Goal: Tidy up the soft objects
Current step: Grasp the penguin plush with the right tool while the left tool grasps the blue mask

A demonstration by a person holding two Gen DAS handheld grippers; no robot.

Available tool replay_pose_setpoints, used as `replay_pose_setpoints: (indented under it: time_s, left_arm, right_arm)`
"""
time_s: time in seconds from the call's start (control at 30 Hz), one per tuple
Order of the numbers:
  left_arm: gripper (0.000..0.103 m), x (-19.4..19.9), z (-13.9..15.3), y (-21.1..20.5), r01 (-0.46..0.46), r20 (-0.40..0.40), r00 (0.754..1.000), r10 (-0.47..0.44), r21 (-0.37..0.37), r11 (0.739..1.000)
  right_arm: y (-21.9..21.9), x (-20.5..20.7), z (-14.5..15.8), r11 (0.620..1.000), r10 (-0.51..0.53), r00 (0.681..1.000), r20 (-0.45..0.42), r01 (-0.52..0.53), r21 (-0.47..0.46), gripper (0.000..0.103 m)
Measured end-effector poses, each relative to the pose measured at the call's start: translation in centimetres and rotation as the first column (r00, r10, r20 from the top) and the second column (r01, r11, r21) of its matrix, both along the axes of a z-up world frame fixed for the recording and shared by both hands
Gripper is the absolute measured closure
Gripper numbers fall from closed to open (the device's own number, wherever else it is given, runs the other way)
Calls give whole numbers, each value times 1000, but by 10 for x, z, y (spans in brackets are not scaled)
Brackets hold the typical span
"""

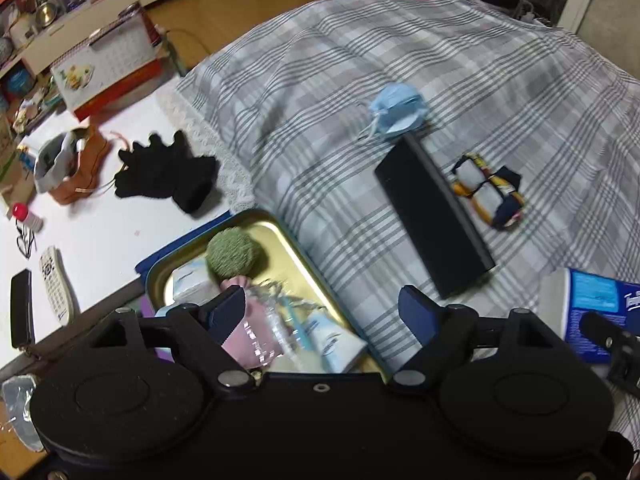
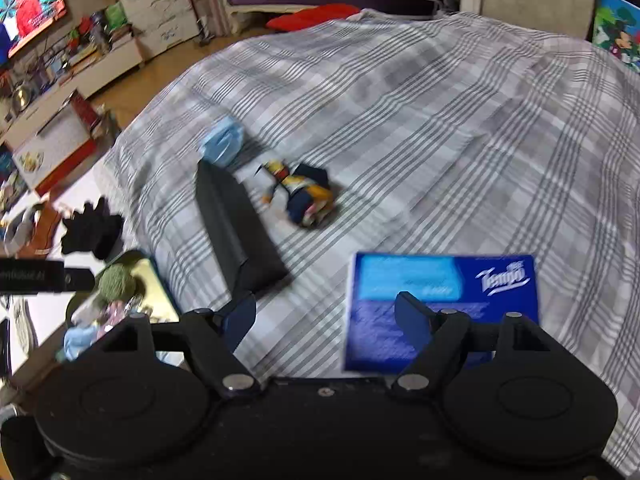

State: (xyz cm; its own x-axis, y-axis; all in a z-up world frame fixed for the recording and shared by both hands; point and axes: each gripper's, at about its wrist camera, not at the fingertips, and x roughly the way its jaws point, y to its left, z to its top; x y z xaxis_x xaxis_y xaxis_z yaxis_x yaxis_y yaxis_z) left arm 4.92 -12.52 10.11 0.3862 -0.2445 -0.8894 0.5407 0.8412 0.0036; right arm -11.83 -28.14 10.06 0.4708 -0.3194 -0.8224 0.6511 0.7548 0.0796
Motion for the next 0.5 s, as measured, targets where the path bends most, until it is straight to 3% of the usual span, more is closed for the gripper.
replay_pose_setpoints:
  time_s: [0.23, 0.5]
  left_arm:
    - [20, 0, 10, -30, 25, 36, 999, -25, -3, 1000]
    - [19, 23, 6, -61, 3, 28, 1000, -2, -13, 1000]
  right_arm:
    - [-28, 7, 5, 1000, -24, 1000, 12, 24, -18, 25]
    - [-50, 45, -13, 1000, 10, 1000, -18, -11, -13, 22]
